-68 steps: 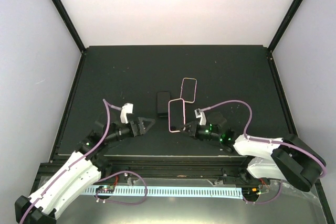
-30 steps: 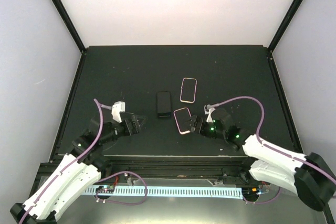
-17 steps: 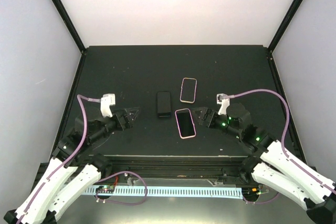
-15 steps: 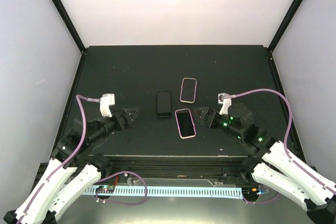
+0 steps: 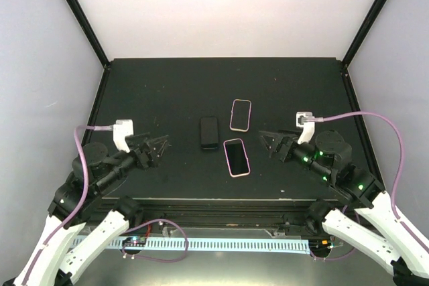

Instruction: Put the phone into the phone case

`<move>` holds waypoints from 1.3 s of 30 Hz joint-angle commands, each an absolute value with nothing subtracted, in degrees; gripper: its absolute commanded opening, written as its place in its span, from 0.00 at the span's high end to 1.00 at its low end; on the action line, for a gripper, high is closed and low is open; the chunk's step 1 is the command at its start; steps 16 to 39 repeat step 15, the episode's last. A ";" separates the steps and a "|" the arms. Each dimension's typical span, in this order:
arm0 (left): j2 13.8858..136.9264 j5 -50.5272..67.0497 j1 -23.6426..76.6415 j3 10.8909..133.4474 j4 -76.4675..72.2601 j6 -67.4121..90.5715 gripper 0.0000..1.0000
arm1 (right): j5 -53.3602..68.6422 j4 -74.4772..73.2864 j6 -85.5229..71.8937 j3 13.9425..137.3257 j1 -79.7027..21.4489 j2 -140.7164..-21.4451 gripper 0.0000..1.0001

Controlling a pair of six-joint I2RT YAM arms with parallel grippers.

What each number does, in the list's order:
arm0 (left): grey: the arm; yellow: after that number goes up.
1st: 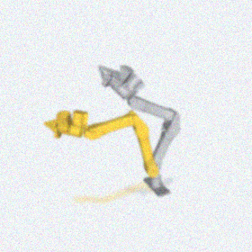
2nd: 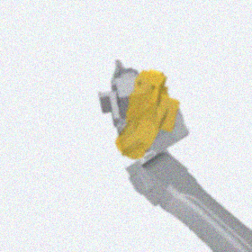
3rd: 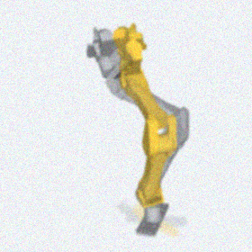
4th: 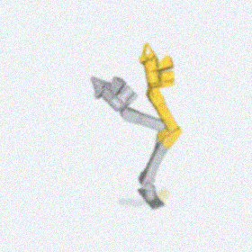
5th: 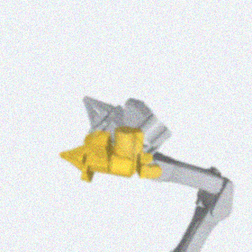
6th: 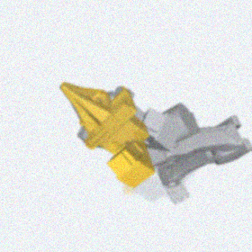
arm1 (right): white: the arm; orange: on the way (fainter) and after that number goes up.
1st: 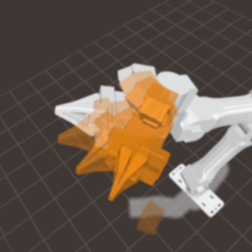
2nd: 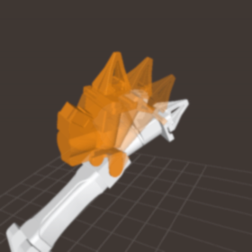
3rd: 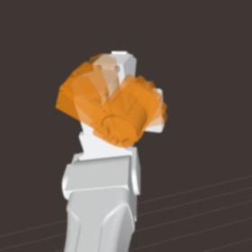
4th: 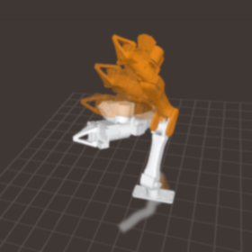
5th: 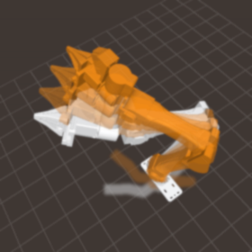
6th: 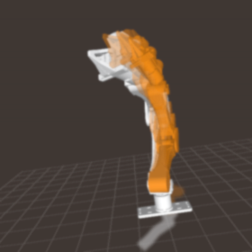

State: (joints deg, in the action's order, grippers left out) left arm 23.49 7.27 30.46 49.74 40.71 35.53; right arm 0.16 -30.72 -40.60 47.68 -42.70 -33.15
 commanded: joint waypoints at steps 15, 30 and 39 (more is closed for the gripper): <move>21.96 5.67 30.30 49.71 40.84 34.51 0.01 | 2.13 -30.77 -40.84 44.94 -42.56 -31.64 0.00; 21.96 5.67 30.30 49.71 40.84 34.51 0.01 | 2.13 -30.77 -40.84 44.94 -42.56 -31.64 0.00; 21.96 5.67 30.30 49.71 40.84 34.51 0.01 | 2.13 -30.77 -40.84 44.94 -42.56 -31.64 0.00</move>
